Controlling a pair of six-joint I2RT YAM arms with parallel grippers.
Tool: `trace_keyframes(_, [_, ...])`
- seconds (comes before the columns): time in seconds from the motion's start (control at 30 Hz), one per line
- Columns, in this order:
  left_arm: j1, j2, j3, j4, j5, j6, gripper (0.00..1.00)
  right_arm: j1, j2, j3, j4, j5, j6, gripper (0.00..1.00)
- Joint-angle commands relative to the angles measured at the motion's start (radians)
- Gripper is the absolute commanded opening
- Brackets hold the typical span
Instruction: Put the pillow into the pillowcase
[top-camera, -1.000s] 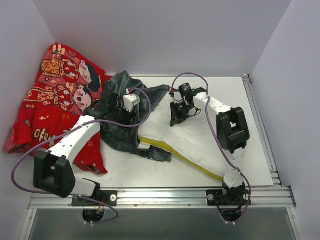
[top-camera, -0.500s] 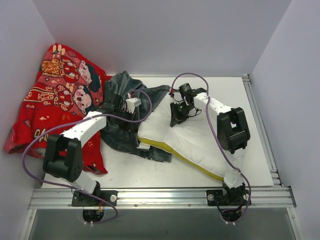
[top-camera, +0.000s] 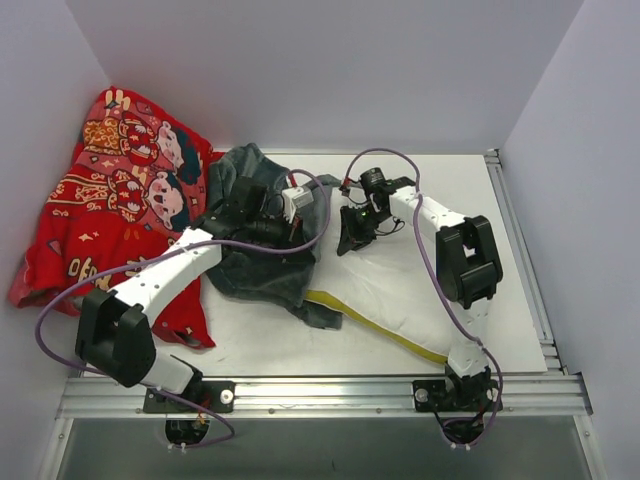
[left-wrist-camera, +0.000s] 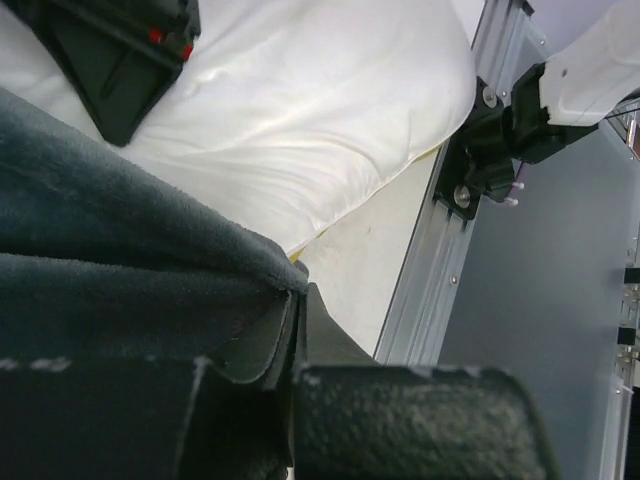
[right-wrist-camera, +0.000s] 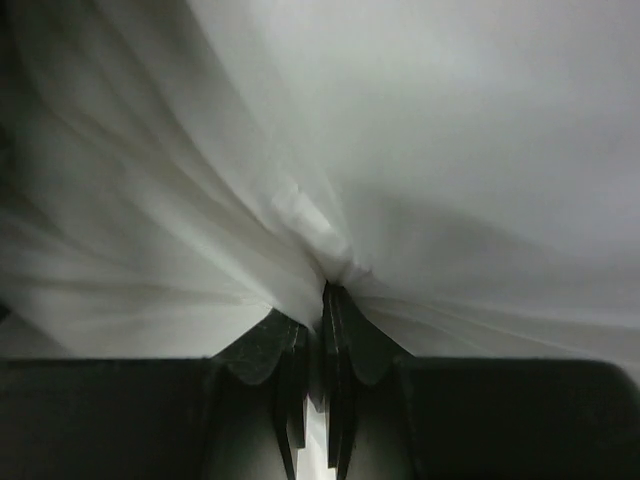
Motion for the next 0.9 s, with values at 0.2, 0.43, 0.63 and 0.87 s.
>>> trace_keyframes(0.2, [0.038,0.051,-0.085,0.012,-0.064,0.116,0.06,-0.090,-0.209,-0.135,0.000,-0.396,0.068,0.30])
trace_keyframes(0.43, [0.043,0.096,0.174,-0.019,-0.194,0.191,0.59,-0.249,-0.237,-0.046,-0.192,-0.346,-0.095,0.67])
trace_keyframes(0.63, [0.007,0.360,0.407,0.032,-0.444,0.166,0.64,-0.286,-0.137,0.103,-0.192,0.103,-0.185,0.73])
trace_keyframes(0.87, [0.004,0.641,0.654,0.070,-0.489,0.066,0.63,-0.308,0.039,0.221,-0.187,0.111,-0.216,0.78])
